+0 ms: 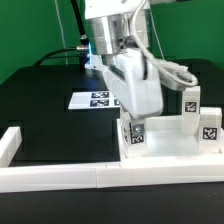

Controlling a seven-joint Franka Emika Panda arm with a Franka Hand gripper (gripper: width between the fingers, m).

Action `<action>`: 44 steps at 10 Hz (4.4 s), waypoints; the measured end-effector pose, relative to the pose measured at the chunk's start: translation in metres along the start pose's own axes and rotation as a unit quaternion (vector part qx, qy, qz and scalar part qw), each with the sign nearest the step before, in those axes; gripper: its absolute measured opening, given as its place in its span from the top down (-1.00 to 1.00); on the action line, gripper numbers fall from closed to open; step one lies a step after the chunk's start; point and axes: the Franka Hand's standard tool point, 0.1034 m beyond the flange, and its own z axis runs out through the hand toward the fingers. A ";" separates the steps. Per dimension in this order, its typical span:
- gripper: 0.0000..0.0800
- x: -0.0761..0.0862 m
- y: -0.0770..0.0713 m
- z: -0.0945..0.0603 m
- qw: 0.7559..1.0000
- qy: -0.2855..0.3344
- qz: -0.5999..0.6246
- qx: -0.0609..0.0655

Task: Assemble square table

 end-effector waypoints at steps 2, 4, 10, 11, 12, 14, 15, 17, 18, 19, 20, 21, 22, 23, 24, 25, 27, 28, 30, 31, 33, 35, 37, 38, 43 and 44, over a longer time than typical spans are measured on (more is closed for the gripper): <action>0.27 -0.003 0.001 0.001 0.995 -0.007 0.103 0.009; 0.27 -0.003 0.000 0.001 0.988 -0.006 0.151 0.010; -0.60 -0.005 0.001 0.001 0.984 0.010 -0.180 -0.008; -0.60 -0.004 0.001 0.001 0.973 0.010 -0.232 -0.009; -0.62 -0.004 0.001 0.001 0.965 0.010 -0.263 -0.009; -0.62 -0.005 -0.003 0.001 0.912 0.024 -0.409 -0.011; -0.62 -0.009 -0.002 0.002 0.886 0.024 -0.464 -0.012; -0.62 -0.007 -0.002 0.002 0.858 0.025 -0.512 -0.015; -0.56 -0.008 -0.002 0.002 0.862 0.025 -0.506 -0.015; -0.22 -0.008 -0.002 0.002 0.865 0.025 -0.502 -0.015; -0.22 -0.008 -0.002 0.002 0.869 0.025 -0.494 -0.014; 0.12 -0.005 -0.001 0.002 0.889 0.026 -0.457 -0.014; 0.12 -0.003 0.000 0.002 0.908 0.027 -0.418 -0.015; 0.27 -0.003 0.000 0.002 0.925 0.028 -0.380 -0.014; 0.27 -0.003 0.000 0.002 0.941 0.028 -0.338 -0.012; 0.27 -0.002 0.000 0.002 0.960 0.028 -0.279 -0.010; 0.27 -0.004 0.001 0.002 0.990 0.021 -0.140 -0.010; 0.27 -0.003 0.001 0.003 0.998 0.008 -0.058 -0.011; 0.27 -0.005 -0.001 0.003 0.999 -0.005 0.049 -0.017; 0.27 -0.005 -0.002 0.004 0.993 -0.013 0.119 -0.017; 0.27 -0.005 -0.002 0.004 0.984 -0.014 0.177 -0.018; 0.27 -0.004 -0.002 0.004 0.972 -0.012 0.232 -0.019; 0.26 -0.004 0.000 0.004 0.964 -0.005 0.264 -0.020; 0.26 -0.003 0.001 0.003 0.963 0.002 0.270 -0.023; -0.55 -0.008 0.000 -0.003 0.966 -0.003 0.259 -0.020; -0.60 -0.011 -0.002 -0.015 0.967 -0.009 0.253 -0.014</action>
Offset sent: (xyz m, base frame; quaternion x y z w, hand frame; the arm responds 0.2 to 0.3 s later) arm -0.0006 -0.0065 0.0002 0.0232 0.0215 0.1829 0.9826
